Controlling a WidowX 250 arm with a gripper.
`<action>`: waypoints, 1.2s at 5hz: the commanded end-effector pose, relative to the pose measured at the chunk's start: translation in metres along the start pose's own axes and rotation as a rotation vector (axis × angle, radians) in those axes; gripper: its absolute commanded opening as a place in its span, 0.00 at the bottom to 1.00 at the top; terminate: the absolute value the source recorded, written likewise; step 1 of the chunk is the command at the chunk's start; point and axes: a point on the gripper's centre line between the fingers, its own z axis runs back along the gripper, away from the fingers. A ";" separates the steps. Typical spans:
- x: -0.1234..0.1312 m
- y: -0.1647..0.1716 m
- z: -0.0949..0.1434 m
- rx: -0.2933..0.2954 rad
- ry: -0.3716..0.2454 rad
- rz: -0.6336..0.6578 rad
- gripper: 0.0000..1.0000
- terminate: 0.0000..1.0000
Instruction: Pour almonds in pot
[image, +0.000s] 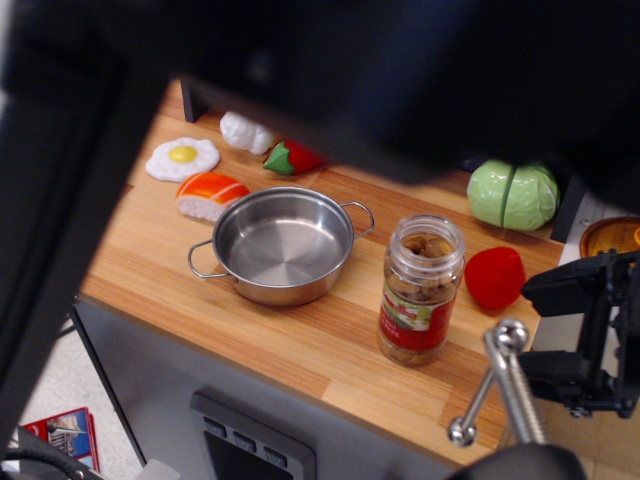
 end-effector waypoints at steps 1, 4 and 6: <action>-0.028 0.009 -0.013 -0.020 0.053 0.064 1.00 0.00; -0.038 0.007 -0.042 -0.091 0.150 -0.019 1.00 0.00; -0.050 0.011 -0.058 -0.112 0.168 -0.067 1.00 0.00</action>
